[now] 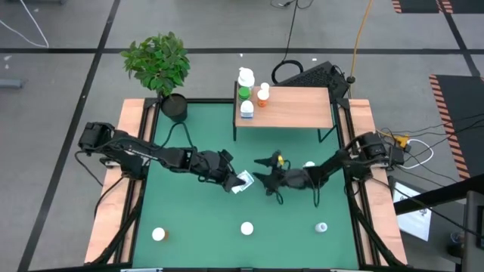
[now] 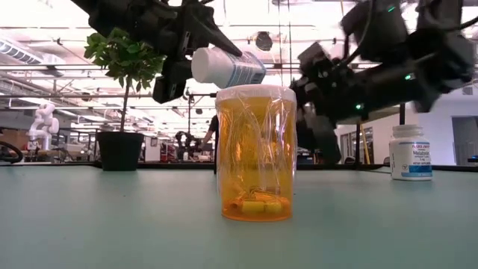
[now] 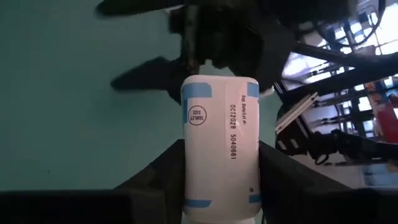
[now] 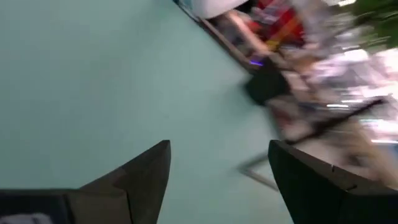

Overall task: Pick and place medicine bottles onto shelf by color
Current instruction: Put the bottom white blue medicine bottle on the shelf

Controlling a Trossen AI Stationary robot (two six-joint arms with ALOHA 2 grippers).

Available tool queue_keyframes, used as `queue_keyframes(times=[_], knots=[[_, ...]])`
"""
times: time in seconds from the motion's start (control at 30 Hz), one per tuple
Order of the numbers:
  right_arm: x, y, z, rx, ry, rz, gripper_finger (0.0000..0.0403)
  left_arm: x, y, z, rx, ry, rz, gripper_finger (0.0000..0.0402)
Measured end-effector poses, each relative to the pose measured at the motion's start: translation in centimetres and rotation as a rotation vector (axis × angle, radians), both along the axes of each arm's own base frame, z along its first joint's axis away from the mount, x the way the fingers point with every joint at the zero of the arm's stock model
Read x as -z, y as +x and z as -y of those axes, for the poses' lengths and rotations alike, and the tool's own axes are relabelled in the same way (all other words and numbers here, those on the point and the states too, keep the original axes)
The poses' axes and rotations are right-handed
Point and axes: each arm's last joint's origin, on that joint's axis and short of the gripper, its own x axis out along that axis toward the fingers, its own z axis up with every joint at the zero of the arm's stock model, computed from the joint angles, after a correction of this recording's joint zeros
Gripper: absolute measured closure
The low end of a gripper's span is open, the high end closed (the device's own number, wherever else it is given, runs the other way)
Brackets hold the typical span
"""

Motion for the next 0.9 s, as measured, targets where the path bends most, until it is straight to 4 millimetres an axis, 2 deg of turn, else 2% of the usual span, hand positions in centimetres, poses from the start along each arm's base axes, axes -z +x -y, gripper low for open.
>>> queue_keyframes(times=[0.17,0.33,0.57,0.9], knots=[[-1.1,-1.0,-2.7,0.151,-0.24,0.019,0.0146,0.0,0.1,-1.2,-0.04,0.012,0.004,0.0233],[-2.0,-1.1,-4.6,0.14,-0.418,-0.015,0.0147,-0.3,0.4,-2.4,-0.088,-0.007,0.032,0.0223],[-3.7,0.3,-5.2,0.158,-0.624,-0.082,0.0147,-1.4,0.8,-2.7,-0.076,0.013,0.159,0.0247],[-5.8,1.2,-5.5,0.188,-0.715,-0.041,0.015,-2.0,1.0,-2.6,-0.1,-0.077,0.212,0.0231]])
